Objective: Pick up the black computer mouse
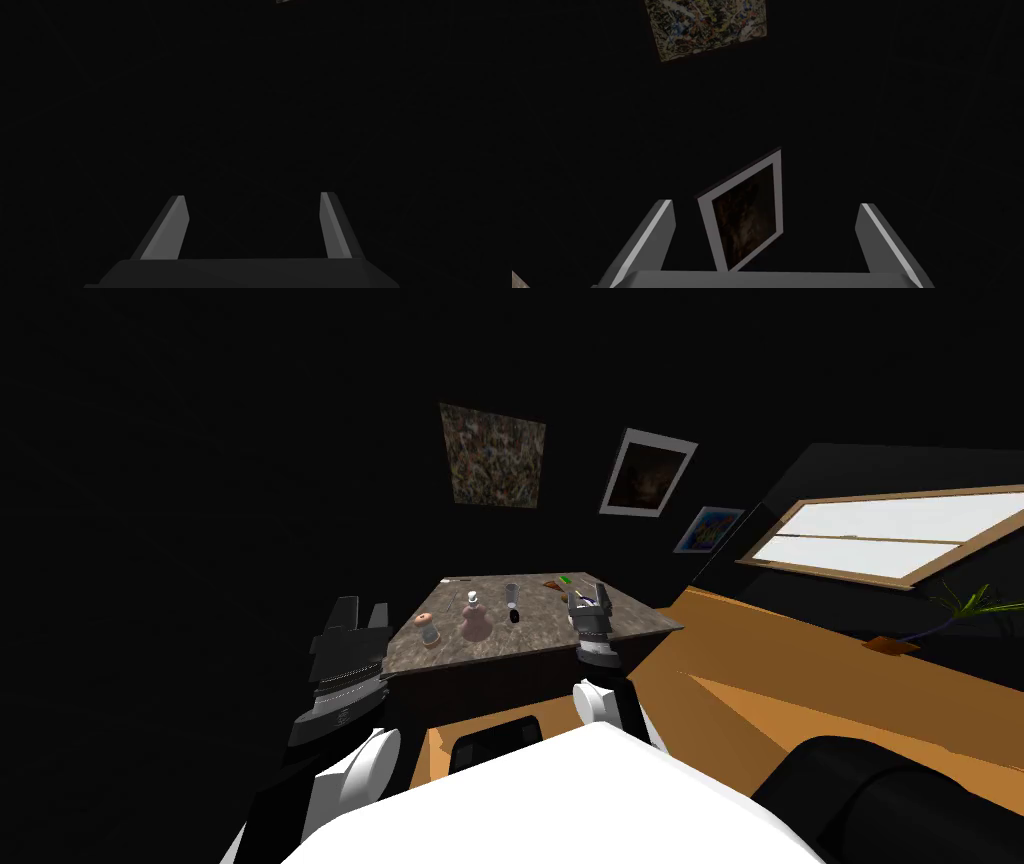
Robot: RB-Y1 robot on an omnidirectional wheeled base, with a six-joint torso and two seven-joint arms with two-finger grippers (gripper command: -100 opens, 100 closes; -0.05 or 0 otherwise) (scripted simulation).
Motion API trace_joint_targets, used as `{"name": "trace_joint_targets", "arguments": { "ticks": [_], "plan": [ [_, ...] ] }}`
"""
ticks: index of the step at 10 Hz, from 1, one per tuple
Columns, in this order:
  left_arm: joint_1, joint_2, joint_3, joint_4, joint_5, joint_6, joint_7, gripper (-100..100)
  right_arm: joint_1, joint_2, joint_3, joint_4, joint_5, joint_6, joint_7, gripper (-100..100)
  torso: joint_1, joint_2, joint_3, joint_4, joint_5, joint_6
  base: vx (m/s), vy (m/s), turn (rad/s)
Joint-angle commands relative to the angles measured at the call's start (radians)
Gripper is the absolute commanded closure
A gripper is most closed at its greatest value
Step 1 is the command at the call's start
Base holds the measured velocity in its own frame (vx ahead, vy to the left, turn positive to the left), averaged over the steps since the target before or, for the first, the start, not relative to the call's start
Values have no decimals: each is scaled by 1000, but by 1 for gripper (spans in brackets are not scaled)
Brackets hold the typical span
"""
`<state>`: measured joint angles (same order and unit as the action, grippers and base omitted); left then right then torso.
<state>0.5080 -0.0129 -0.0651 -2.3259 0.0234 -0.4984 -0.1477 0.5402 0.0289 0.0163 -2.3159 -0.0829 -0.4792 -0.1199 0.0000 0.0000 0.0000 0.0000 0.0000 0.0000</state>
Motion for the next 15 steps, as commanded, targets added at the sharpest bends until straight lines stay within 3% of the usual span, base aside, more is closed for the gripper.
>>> {"name": "trace_joint_targets", "arguments": {
  "ticks": [1,5,9,10,14,15],
  "plan": [
    [0,0,0,0,0,0,0,0,-17,-41,1,20,-5,18,9,-100,0,0,0,0,0,0,2,-6,148],
    [0,0,0,0,0,0,0,0,-77,-134,6,94,-23,86,46,-100,-2,-1,0,0,-1,0,3,-27,175],
    [0,0,0,0,0,0,0,0,-176,-240,13,208,-55,195,117,-100,-2,0,0,0,-1,0,-7,-28,257],
    [0,0,0,0,0,0,0,0,-176,-240,13,213,-55,201,117,-100,-2,0,0,0,-1,0,-8,-22,87],
    [0,0,0,0,0,0,0,0,-271,-326,20,322,-86,313,191,-100,-1,0,0,0,0,1,-14,-12,197],
    [0,0,0,0,0,0,0,0,-271,-326,20,324,-86,317,191,-100,-1,0,0,0,0,0,-11,-10,97]
  ]
}}
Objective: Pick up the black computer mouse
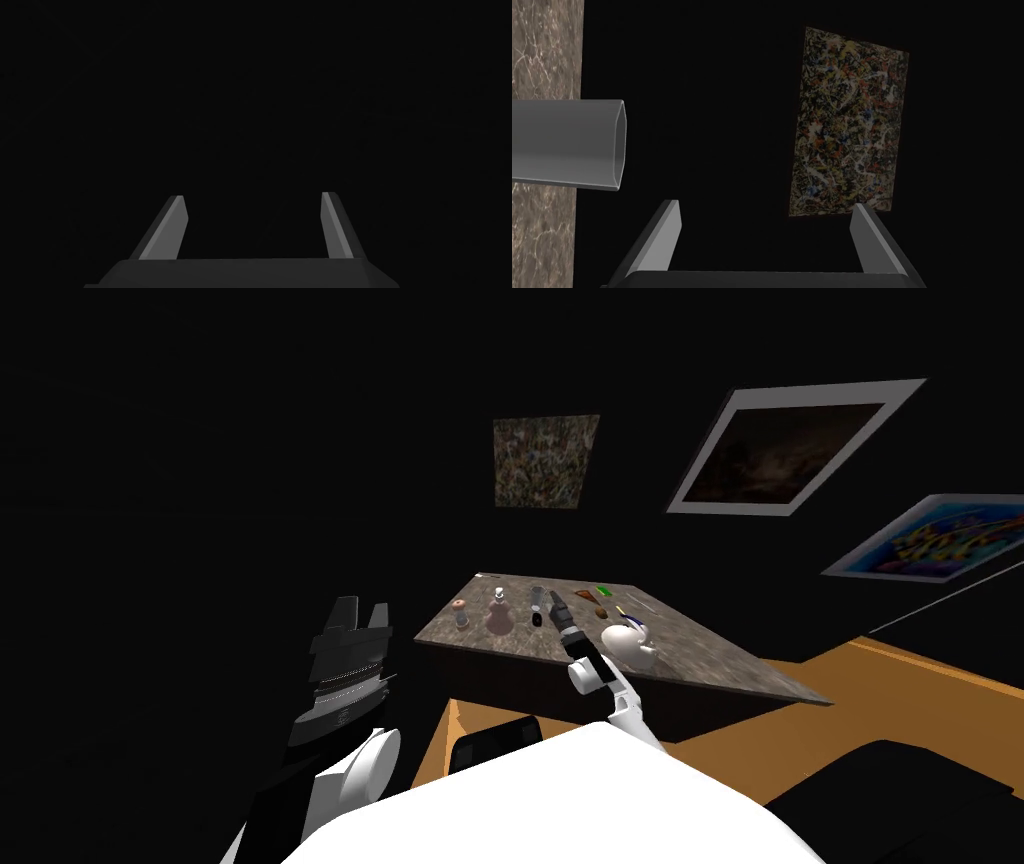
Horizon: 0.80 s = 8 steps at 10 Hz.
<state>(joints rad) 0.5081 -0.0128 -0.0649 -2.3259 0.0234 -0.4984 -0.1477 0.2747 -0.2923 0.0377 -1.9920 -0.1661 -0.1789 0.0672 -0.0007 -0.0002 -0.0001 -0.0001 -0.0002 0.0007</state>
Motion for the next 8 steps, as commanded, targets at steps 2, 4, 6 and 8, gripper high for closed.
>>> {"name": "trace_joint_targets", "arguments": {
  "ticks": [2,4,6,8],
  "plan": [
    [0,0,0,0,0,0,0,0,-40,-35,1,40,-14,60,33,-100,0,0,0,0,0,-1,-14,-8,154],
    [0,0,0,0,0,0,0,0,-76,-66,4,82,-27,105,63,-100,0,0,0,0,0,-1,-16,-7,148],
    [0,0,0,0,0,0,0,0,-113,-97,7,125,-39,152,96,-100,1,0,0,0,0,-1,-20,-2,161],
    [0,0,0,0,0,0,0,0,-150,-129,11,170,-53,202,130,-100,1,0,0,0,0,0,-18,-2,146]
  ]
}}
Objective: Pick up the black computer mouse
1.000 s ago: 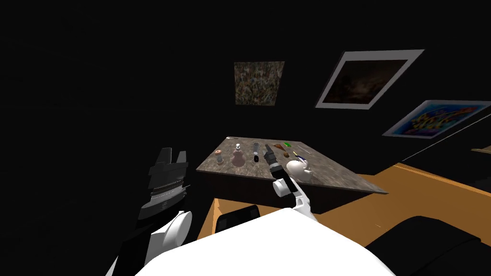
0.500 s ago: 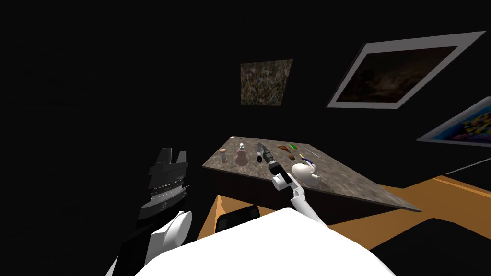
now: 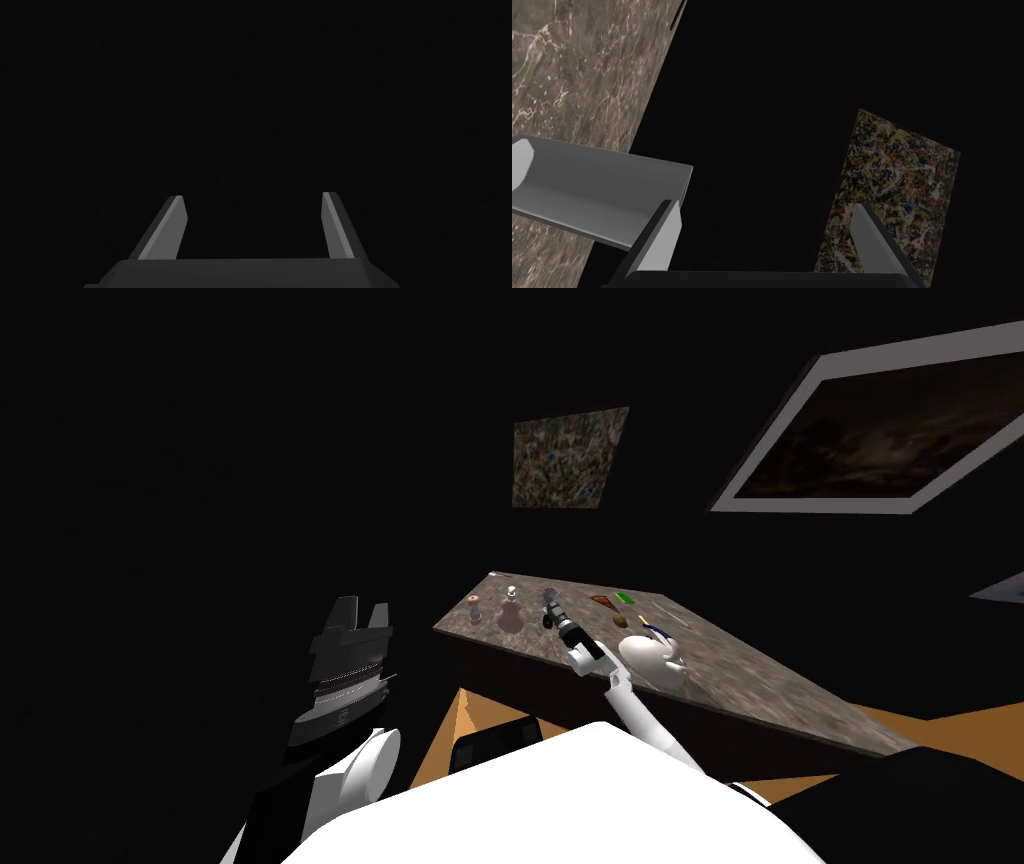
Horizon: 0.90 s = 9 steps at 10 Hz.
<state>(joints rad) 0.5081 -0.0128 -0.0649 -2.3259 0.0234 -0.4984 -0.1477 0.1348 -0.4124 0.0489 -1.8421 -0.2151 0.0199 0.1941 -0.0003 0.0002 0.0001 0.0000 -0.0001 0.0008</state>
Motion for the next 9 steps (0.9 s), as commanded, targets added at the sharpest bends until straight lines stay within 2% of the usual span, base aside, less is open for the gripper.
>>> {"name": "trace_joint_targets", "arguments": {
  "ticks": [1,2,3,4,5,6,7,8,9],
  "plan": [
    [0,0,0,0,0,0,0,0,-47,-41,4,50,-18,50,39,-100,0,0,0,0,0,0,-27,3,235],
    [0,0,0,0,0,0,0,0,-47,-41,4,65,-18,54,39,-100,0,0,0,0,0,-1,-22,-2,106],
    [0,0,0,0,0,0,0,0,-85,-74,9,104,-33,93,77,-100,0,0,0,0,0,0,-26,7,161],
    [0,0,0,0,0,0,0,0,-85,-74,9,111,-33,107,77,-100,1,0,0,0,0,0,-22,6,125],
    [0,0,0,0,0,0,0,0,-123,-108,14,150,-48,147,115,-100,1,0,0,0,0,0,-31,13,214],
    [0,0,0,0,0,0,0,0,-123,-108,14,158,-48,162,115,-100,1,0,0,0,0,0,-23,5,101],
    [0,0,0,0,0,0,0,0,-160,-141,19,198,-64,194,155,-100,1,1,0,0,0,0,-28,11,214],
    [0,0,0,0,0,0,0,0,-160,-141,19,205,-64,217,155,-100,1,0,0,0,0,0,-24,5,96],
    [0,0,0,0,0,0,0,0,-197,-174,25,247,-80,242,196,-100,0,1,0,0,0,1,-31,15,144]
  ]
}}
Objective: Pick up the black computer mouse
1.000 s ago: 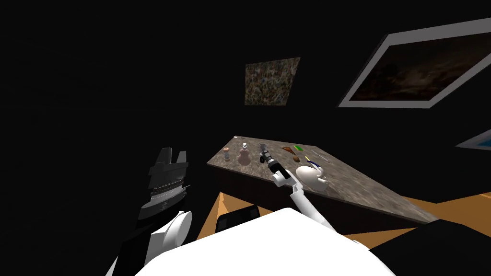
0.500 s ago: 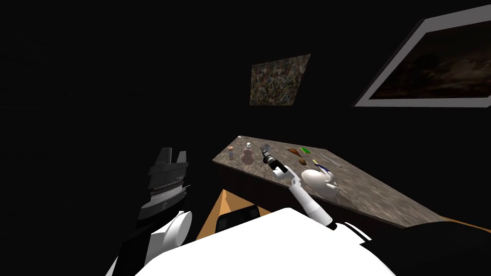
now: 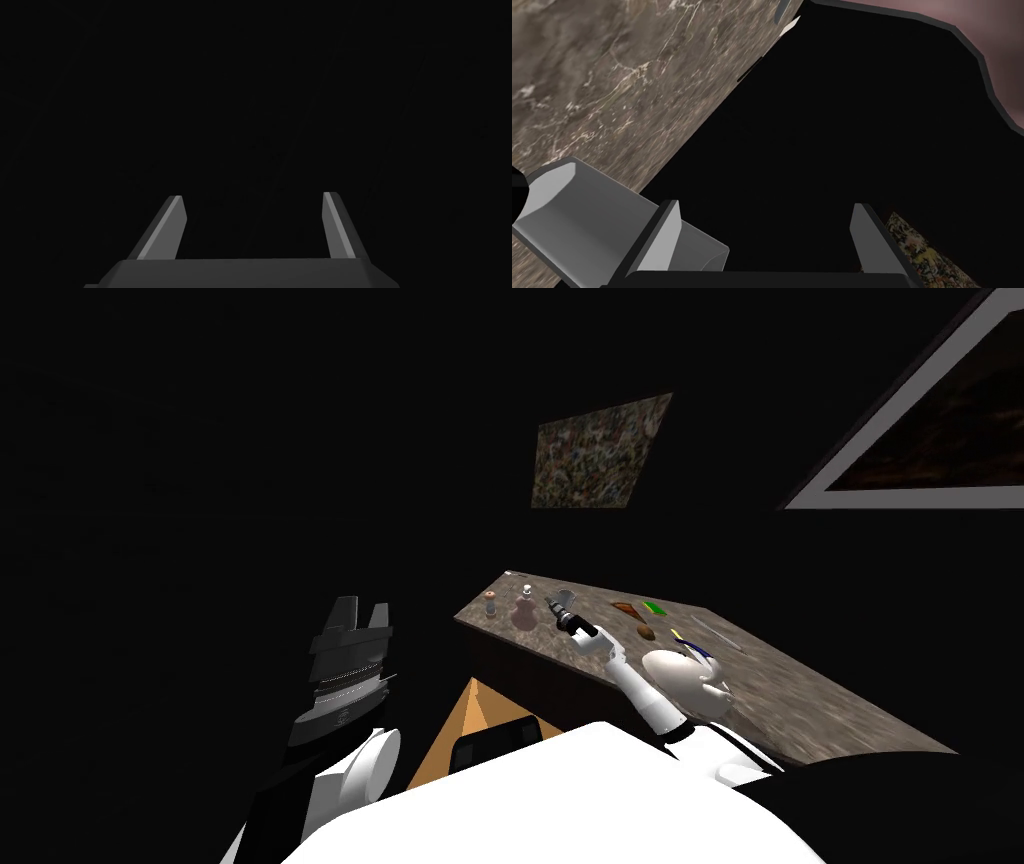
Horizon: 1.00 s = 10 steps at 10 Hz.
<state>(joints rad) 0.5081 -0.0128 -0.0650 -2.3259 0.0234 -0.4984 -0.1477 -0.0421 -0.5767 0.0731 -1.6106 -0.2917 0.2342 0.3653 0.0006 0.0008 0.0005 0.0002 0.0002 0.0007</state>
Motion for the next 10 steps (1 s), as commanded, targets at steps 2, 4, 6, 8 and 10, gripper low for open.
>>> {"name": "trace_joint_targets", "arguments": {
  "ticks": [2,4,6,8,10],
  "plan": [
    [0,0,0,0,0,0,0,0,-20,-10,1,22,-3,60,25,-100,0,0,0,0,0,1,-16,6,57],
    [0,0,0,0,0,0,0,0,-56,-43,7,70,-20,117,67,-100,0,-1,0,0,0,0,-20,13,150],
    [0,0,0,0,0,0,0,0,-92,-77,14,118,-37,175,110,-100,0,0,0,0,0,0,-28,15,135],
    [0,0,0,0,0,0,0,0,-126,-109,21,166,-54,234,153,-100,0,0,0,0,0,0,-29,14,124],
    [0,0,0,0,0,0,0,0,-159,-142,29,213,-71,292,196,-100,1,0,0,0,0,0,-28,25,122]
  ]
}}
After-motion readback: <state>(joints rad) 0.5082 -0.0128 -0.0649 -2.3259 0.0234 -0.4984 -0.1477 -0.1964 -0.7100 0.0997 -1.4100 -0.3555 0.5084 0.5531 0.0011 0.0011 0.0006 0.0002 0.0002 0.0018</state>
